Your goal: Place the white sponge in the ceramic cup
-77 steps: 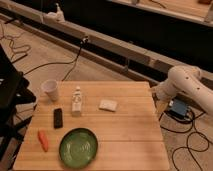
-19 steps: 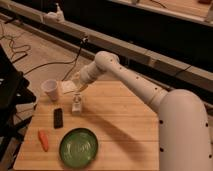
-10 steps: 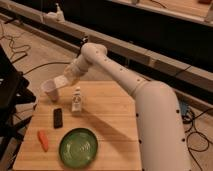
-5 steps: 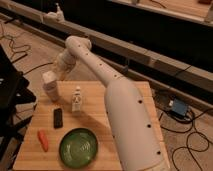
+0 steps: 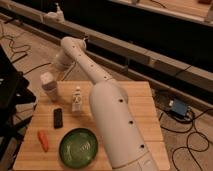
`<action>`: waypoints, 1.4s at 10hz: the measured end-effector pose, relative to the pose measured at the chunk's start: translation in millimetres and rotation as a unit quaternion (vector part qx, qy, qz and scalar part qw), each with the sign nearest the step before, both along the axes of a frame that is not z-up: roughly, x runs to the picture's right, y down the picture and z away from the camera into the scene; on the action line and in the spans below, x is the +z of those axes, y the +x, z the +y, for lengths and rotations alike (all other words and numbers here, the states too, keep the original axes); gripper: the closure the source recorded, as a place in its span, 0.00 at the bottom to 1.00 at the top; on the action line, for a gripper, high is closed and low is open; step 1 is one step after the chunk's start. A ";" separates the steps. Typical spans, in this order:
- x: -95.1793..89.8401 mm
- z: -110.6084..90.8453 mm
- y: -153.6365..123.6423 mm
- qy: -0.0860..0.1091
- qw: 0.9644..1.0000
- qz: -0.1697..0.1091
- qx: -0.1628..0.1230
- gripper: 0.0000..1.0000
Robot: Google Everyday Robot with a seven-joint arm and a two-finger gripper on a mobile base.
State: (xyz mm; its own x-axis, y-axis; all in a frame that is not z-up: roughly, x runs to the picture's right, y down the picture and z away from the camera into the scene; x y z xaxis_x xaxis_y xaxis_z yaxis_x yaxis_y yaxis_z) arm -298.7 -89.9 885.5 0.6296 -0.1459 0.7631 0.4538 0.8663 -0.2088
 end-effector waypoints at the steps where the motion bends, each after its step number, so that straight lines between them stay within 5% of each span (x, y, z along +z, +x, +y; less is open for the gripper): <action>1: 1.0 2.9 0.8 -0.004 1.000 -0.002 -0.005 1.00; 9: 5.8 18.4 9.1 -0.016 0.999 0.015 -0.047 0.27; 14: 5.5 14.8 14.1 -0.018 0.998 0.024 -0.048 0.20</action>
State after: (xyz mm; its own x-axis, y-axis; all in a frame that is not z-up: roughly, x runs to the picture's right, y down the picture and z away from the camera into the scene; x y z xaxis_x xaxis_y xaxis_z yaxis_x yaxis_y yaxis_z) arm -284.6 -75.1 891.0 0.6497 -0.1799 0.7386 0.5234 0.8104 -0.2631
